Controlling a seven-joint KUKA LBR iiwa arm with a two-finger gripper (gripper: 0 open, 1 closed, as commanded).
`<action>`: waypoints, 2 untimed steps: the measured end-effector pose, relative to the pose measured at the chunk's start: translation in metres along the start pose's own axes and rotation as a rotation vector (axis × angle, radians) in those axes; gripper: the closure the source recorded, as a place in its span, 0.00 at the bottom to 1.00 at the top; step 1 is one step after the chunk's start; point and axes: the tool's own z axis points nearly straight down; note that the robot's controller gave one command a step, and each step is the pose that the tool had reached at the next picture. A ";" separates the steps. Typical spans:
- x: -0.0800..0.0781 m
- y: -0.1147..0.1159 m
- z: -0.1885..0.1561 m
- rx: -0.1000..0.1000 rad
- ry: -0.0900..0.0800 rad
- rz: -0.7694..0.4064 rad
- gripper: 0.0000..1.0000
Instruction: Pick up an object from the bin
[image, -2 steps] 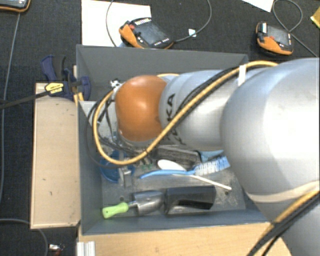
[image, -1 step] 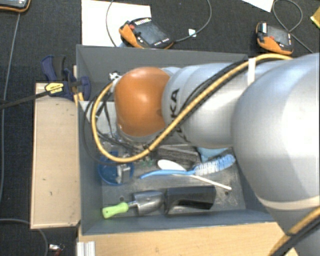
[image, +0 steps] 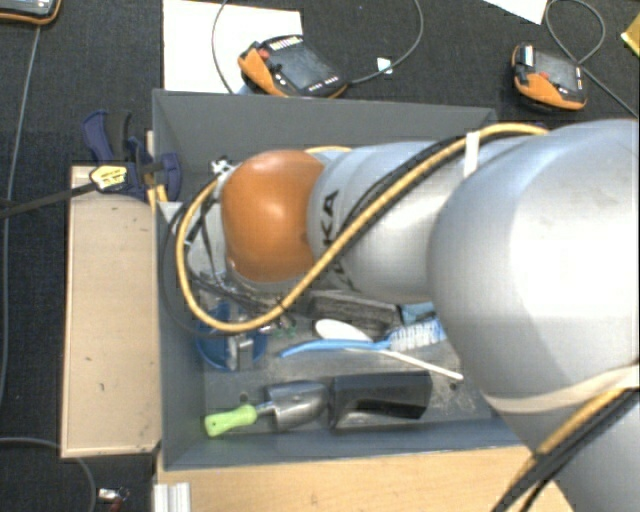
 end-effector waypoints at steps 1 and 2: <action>0.009 0.000 0.032 -0.001 -0.002 0.055 0.00; 0.008 -0.007 0.031 -0.001 -0.002 0.096 1.00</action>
Offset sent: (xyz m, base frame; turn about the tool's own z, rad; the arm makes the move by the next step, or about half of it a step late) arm -0.0063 -0.0095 -0.0325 0.0988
